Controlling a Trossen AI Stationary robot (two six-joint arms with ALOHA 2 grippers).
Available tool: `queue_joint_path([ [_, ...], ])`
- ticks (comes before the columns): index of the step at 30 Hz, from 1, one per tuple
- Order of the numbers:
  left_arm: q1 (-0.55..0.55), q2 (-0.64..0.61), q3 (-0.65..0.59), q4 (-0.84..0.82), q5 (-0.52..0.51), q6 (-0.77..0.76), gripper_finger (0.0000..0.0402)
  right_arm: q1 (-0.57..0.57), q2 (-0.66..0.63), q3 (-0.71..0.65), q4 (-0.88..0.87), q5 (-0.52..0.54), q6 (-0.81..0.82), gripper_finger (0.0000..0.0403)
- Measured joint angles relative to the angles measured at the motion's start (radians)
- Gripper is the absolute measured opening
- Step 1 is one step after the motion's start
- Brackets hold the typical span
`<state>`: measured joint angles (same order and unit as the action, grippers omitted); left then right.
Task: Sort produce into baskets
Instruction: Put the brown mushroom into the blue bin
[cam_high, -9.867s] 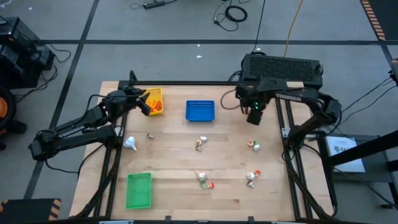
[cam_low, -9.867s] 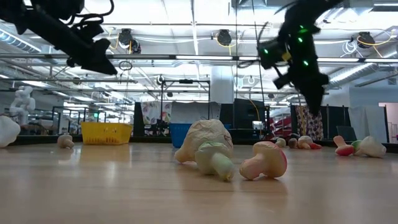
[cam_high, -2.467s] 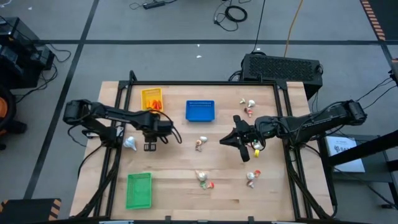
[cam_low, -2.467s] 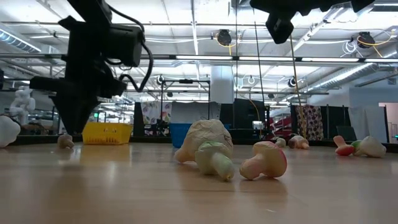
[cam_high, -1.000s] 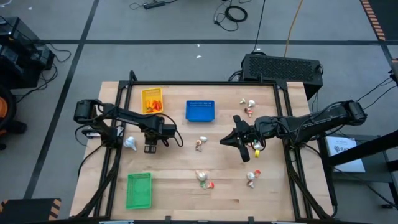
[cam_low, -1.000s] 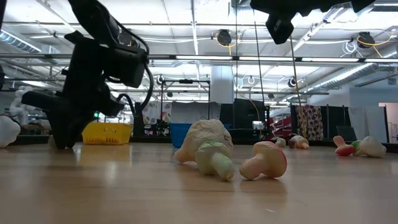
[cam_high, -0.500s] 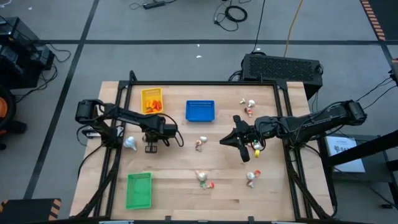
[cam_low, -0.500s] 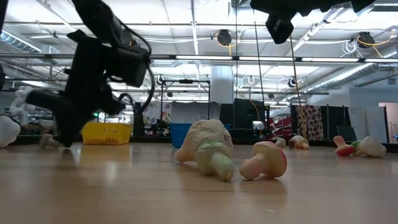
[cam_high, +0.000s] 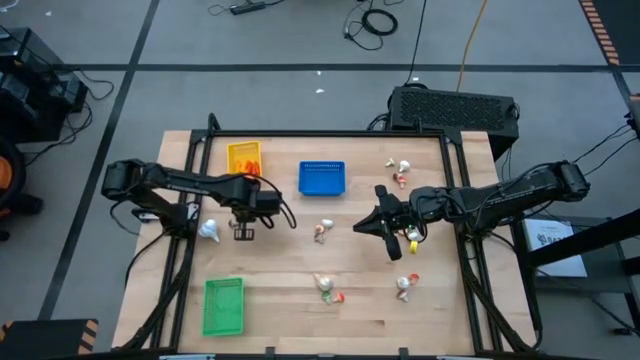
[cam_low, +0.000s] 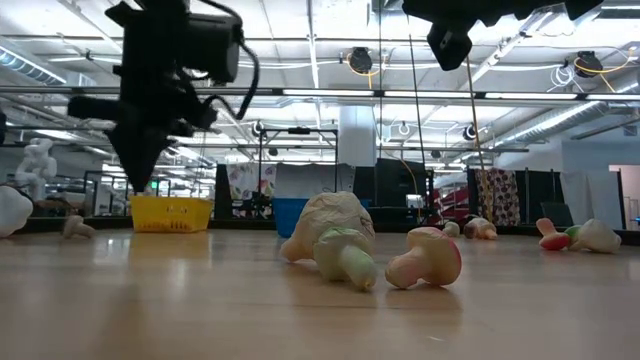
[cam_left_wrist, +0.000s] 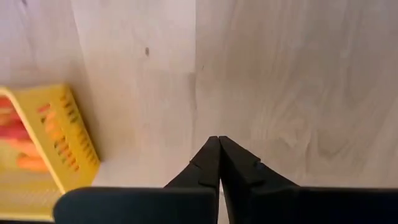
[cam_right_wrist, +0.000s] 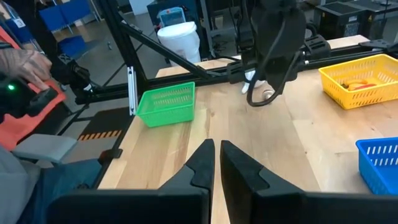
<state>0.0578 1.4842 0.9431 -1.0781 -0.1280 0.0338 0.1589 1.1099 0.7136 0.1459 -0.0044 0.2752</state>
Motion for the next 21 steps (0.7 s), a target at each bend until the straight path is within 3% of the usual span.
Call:
queue_joint_path([
  [13, 0.000, 0.107, -0.084, -0.002, -0.029, 0.024, 0.0177, 0.000, 0.000, 0.000, 0.000, 0.001, -0.011, 0.0018],
  [21, 0.000, 0.181, -0.084, 0.004, -0.005, -0.012, 0.0203, 0.000, 0.000, 0.000, 0.000, 0.006, -0.019, 0.0018],
])
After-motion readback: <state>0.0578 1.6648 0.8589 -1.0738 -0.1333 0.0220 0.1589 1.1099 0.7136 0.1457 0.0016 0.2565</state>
